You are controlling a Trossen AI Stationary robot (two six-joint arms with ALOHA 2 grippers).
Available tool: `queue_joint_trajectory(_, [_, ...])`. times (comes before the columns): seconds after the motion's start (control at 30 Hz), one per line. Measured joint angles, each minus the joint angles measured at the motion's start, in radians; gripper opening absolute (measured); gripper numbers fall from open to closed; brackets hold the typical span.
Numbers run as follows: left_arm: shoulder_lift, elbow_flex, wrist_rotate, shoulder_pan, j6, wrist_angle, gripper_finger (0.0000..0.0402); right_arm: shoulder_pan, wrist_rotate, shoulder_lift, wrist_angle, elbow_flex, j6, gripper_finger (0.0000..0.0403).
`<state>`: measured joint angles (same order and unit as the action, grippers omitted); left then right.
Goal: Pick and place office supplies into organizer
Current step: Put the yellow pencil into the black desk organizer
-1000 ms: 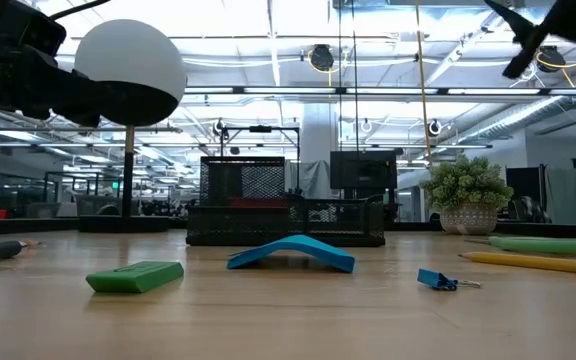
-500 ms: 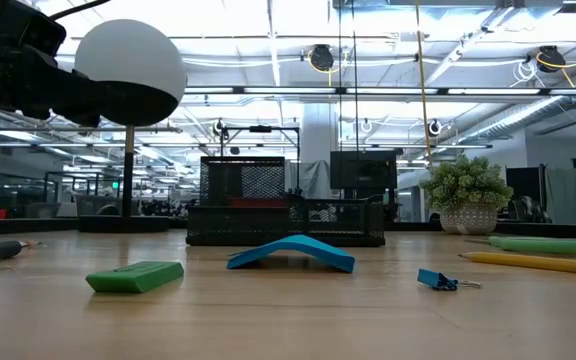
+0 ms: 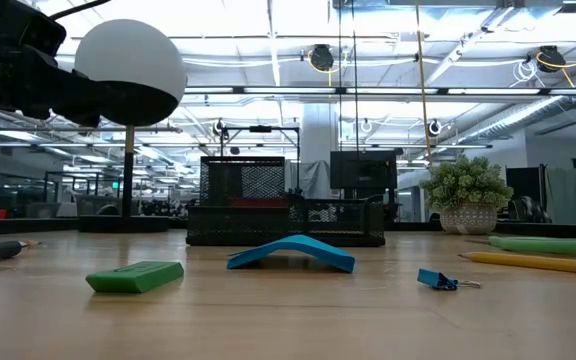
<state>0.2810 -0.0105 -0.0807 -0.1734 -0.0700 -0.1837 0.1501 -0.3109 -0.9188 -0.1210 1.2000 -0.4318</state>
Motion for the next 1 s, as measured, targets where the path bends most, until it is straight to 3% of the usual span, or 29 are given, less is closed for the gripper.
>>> queue_joint_trajectory(0.27, [0.0,0.0,0.0,0.0,0.0,0.0,0.0115,0.0,0.052,-0.14,-0.423,0.202,-0.103,0.0139])
queue_joint_trajectory(0.6, [0.0,0.0,0.0,0.0,0.0,0.0,0.0115,0.0,0.183,-0.255,-0.642,0.25,-0.208,0.0139])
queue_joint_trajectory(0.73, [0.0,0.0,0.0,0.0,0.0,0.0,0.0115,0.0,0.179,-0.283,-0.748,0.294,-0.24,0.0139])
queue_joint_trajectory(1.0, [0.0,0.0,0.0,0.0,0.0,0.0,0.0115,0.0,0.159,-0.462,-1.095,0.557,-0.249,0.0139])
